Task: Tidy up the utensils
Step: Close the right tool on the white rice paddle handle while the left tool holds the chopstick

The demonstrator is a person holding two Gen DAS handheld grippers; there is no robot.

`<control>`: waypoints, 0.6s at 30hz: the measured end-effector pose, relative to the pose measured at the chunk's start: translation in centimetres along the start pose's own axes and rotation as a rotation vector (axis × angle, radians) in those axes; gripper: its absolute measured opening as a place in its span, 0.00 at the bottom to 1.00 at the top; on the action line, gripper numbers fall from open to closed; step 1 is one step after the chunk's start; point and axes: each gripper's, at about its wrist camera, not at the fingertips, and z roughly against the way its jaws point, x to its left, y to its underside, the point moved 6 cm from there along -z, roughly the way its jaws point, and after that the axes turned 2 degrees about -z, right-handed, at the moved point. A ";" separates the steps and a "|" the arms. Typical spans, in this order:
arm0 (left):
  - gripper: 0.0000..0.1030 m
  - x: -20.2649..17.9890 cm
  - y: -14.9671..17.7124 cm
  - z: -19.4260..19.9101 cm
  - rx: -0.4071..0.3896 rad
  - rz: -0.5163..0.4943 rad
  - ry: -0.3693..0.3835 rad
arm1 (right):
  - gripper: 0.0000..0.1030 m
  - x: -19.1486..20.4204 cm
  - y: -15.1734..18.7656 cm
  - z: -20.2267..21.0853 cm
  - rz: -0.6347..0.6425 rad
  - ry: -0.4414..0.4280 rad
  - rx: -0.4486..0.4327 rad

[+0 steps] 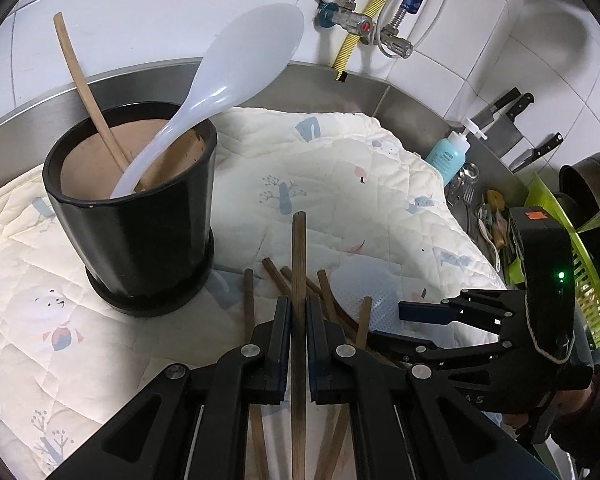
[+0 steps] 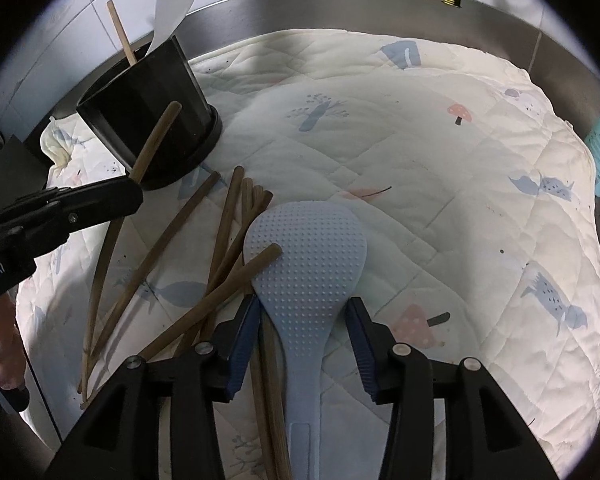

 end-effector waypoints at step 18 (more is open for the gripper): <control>0.07 0.5 -0.3 0.3 -0.010 0.021 -0.009 | 0.56 -0.4 -0.5 -0.2 -0.019 -0.023 -0.022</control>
